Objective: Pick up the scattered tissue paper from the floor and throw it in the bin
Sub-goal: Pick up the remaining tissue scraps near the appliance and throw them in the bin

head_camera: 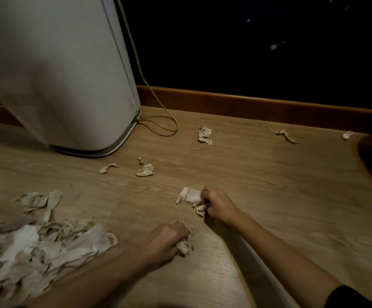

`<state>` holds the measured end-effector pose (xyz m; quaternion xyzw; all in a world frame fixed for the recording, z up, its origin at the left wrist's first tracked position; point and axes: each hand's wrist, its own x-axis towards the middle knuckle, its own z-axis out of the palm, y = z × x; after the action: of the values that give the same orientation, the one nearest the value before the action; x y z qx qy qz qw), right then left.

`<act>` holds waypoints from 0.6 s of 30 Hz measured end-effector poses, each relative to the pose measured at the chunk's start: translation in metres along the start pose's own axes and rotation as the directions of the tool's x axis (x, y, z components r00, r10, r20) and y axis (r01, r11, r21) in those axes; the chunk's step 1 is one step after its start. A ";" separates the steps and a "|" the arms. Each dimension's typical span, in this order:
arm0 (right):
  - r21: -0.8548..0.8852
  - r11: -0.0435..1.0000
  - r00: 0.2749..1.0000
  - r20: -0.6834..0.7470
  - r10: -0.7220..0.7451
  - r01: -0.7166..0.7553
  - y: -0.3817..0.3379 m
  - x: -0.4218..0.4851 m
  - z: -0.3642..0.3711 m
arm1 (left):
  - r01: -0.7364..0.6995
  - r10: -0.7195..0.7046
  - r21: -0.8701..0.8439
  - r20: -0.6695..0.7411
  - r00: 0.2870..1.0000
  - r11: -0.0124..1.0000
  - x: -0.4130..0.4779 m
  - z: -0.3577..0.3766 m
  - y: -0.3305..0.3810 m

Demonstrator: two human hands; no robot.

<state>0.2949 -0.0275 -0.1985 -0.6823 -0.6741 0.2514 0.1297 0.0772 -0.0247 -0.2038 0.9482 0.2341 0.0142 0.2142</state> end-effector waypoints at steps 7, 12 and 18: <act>0.116 0.992 0.988 -0.139 0.060 -0.044 -0.016 0.016 -0.014 | 0.327 -0.428 -0.393 -0.201 0.881 0.859 0.000 -0.041 -0.018; 0.030 0.993 0.993 -0.001 -0.115 0.115 -0.040 0.034 0.016 | 0.499 -0.605 -0.348 -0.370 0.705 0.794 0.016 -0.092 -0.076; -0.014 0.997 0.995 -0.061 -0.076 0.076 -0.037 0.033 0.034 | 0.638 -0.672 -0.212 -0.267 0.691 0.740 0.071 -0.105 -0.131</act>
<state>0.2443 0.0017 -0.2132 -0.6642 -0.6967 0.2214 0.1560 0.0695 0.1540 -0.1677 0.7737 0.5879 0.1053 0.2115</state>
